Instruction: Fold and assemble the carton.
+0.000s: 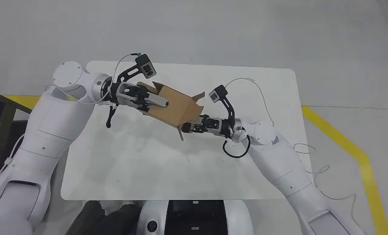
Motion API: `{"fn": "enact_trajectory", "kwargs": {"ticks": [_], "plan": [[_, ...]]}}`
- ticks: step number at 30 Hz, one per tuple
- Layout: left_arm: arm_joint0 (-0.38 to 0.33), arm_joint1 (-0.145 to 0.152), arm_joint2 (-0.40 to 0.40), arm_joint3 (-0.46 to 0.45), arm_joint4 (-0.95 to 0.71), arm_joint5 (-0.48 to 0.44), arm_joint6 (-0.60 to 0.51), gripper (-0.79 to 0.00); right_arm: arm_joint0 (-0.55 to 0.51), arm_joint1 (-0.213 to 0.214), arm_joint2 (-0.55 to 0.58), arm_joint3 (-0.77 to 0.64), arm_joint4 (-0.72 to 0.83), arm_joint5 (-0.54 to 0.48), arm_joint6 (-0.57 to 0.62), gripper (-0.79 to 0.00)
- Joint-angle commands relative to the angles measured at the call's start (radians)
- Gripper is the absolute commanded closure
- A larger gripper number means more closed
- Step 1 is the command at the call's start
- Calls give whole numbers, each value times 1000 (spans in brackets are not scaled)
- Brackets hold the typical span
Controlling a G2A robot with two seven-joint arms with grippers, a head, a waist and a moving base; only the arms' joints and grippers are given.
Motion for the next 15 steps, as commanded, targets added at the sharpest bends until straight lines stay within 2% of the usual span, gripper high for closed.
{"fn": "enact_trajectory", "kwargs": {"ticks": [1,12,15], "plan": [[1,-1,-4,0,4,-1,0,0,2,-1,-2,-5,-18,1,-13,-686],[11,-2,-12,3,4,6,0,0,-8,-2,-5,-28,-49,9,-56,-714],[11,-2,-16,11,4,7,0,0,-15,1,6,-32,-45,-3,-54,-742]]}}
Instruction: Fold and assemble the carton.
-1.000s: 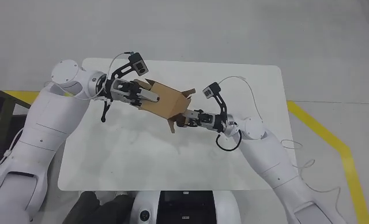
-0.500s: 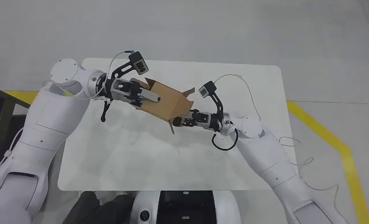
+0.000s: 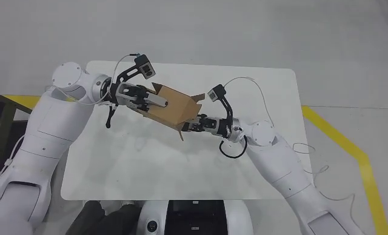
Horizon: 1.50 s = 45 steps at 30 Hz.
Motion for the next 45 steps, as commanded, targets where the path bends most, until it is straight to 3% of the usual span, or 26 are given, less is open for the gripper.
{"fn": "enact_trajectory", "kwargs": {"ticks": [1,10,27,34,45], "plan": [[0,1,-4,7,-3,-1,0,0,-7,3,11,-5,4,-9,2,-763],[-2,3,-20,31,26,-16,5,0,-63,23,79,-71,18,-38,14,-785],[-23,-21,2,45,132,-46,162,0,-174,38,76,-269,186,-77,157,-785],[-10,-24,6,42,146,-39,125,0,-176,42,112,-276,169,-131,114,-785],[-20,-34,20,57,125,3,28,0,-163,48,146,-259,144,-125,70,-785]]}}
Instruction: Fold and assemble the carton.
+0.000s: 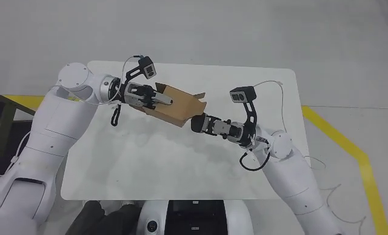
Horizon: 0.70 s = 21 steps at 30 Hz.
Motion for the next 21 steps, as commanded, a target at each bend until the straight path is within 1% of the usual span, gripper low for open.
{"fn": "enact_trajectory", "kwargs": {"ticks": [1,14,21], "plan": [[-1,-2,2,0,-4,4,-11,0,6,-1,-5,4,6,2,2,-785],[-4,-12,5,3,-17,20,-33,0,48,-13,-58,29,28,-12,12,-785],[-3,-13,3,21,-34,29,-33,0,14,1,4,-1,23,-28,7,-785]]}}
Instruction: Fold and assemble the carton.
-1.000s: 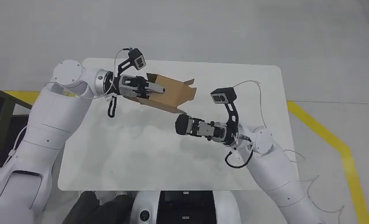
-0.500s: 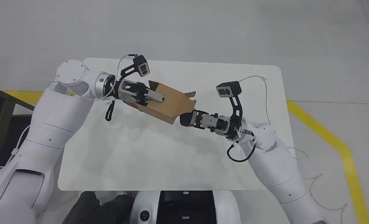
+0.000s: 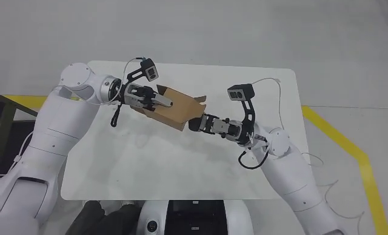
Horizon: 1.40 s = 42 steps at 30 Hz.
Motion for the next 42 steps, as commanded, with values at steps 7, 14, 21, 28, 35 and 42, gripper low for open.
{"fn": "enact_trajectory", "kwargs": {"ticks": [7,14,21,28,35,42], "plan": [[5,4,5,-7,-19,11,0,0,-38,20,108,-31,15,-19,-18,-785],[18,18,18,-44,-30,25,0,0,-22,28,166,12,29,-22,-34,-785],[18,33,34,-60,-52,31,0,0,23,25,136,64,82,17,18,-785],[5,44,51,-54,-68,29,0,0,62,19,95,108,199,62,145,-785],[-8,50,67,-37,-86,19,0,0,71,15,65,108,247,94,218,-785],[-16,57,84,-44,-101,13,0,0,82,13,74,132,226,60,195,-785]]}}
